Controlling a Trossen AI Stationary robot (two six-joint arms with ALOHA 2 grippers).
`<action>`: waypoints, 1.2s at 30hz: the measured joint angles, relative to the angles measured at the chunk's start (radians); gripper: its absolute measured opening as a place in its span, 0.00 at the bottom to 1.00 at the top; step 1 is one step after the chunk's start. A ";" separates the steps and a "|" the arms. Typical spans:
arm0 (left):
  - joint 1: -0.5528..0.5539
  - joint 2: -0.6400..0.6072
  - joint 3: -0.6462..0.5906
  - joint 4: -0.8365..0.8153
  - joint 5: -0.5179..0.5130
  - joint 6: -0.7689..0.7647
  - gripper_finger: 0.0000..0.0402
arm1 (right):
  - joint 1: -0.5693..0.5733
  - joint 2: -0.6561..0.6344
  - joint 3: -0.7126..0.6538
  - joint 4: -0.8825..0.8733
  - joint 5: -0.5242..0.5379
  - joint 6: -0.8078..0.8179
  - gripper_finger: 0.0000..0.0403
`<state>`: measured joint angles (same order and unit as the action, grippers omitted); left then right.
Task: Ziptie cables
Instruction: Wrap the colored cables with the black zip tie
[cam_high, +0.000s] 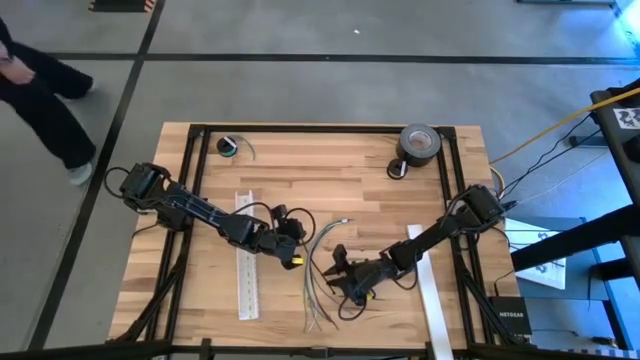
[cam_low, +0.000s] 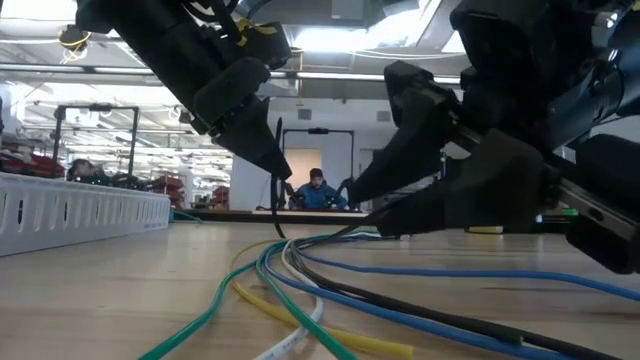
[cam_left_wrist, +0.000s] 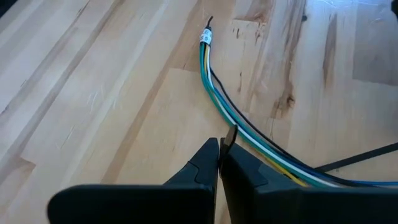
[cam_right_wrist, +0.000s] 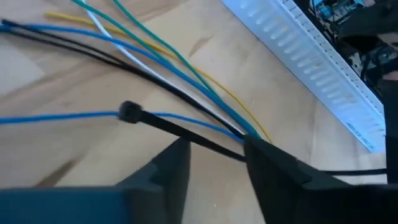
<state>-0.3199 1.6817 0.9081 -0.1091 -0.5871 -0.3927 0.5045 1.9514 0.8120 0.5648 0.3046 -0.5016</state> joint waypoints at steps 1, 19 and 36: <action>0.000 0.000 0.000 0.001 0.000 0.000 0.00 | 0.000 0.000 0.000 0.000 -0.002 0.001 0.26; -0.002 0.000 0.000 0.003 0.003 0.028 0.00 | -0.046 -0.011 0.000 0.013 -0.134 0.194 0.00; -0.027 0.000 0.065 0.006 0.035 0.143 0.00 | -0.286 -0.101 0.001 0.019 -0.566 0.801 0.00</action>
<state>-0.3472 1.6817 0.9729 -0.1036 -0.5526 -0.2498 0.2189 1.8500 0.8127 0.5833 -0.2610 0.2995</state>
